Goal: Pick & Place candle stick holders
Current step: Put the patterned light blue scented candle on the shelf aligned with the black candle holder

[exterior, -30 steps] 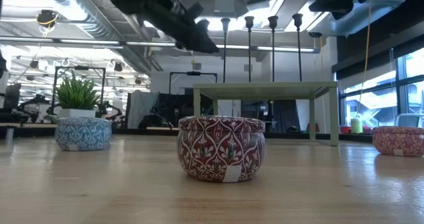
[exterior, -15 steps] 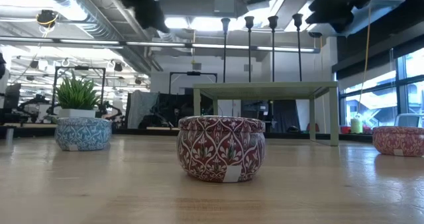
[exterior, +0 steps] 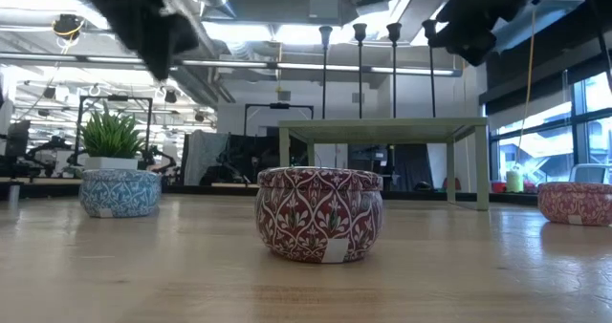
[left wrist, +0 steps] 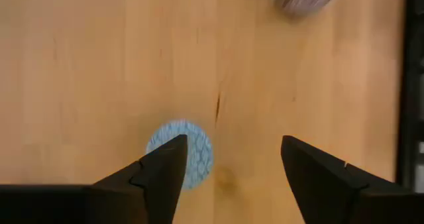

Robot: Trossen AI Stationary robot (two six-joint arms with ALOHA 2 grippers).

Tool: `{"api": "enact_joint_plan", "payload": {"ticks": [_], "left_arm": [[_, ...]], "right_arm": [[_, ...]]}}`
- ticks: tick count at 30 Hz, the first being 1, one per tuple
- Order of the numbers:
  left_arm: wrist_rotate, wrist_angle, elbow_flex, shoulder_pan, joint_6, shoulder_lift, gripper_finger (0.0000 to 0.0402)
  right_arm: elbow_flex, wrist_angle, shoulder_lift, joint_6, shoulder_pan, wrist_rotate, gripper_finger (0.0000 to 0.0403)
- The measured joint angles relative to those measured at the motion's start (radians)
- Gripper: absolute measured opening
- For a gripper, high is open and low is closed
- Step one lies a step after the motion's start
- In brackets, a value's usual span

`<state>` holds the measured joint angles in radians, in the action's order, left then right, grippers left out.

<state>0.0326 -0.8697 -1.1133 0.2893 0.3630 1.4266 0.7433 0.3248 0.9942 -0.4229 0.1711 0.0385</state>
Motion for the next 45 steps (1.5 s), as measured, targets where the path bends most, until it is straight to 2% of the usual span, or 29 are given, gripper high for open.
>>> {"api": "enact_joint_plan", "payload": {"ticks": [3,9,14,19,29,45], "left_arm": [[-0.008,-0.029,0.0,0.015,0.017,0.081,0.0262],[-0.009,-0.065,0.0,0.016,-0.069,0.243,0.0289],[-0.027,-0.09,-0.007,0.003,-0.113,0.306,0.0299],[-0.098,-0.083,-0.003,-0.001,-0.138,0.291,0.0299],[-0.141,-0.099,0.002,-0.004,-0.14,0.194,0.0299],[-0.084,-0.092,0.001,-0.066,-0.146,0.247,0.0299]], "right_arm": [[0.0,-0.017,0.016,0.0,0.0,-0.047,0.0172],[0.0,-0.01,0.045,0.0,0.0,-0.1,0.0172],[-0.001,-0.012,0.054,0.0,0.0,-0.103,0.0172],[-0.001,-0.018,0.054,0.004,0.0,-0.103,0.0172],[-0.001,-0.023,0.054,0.004,-0.001,-0.102,0.0172],[-0.001,-0.024,0.053,0.004,-0.001,-0.099,0.0171]]}}
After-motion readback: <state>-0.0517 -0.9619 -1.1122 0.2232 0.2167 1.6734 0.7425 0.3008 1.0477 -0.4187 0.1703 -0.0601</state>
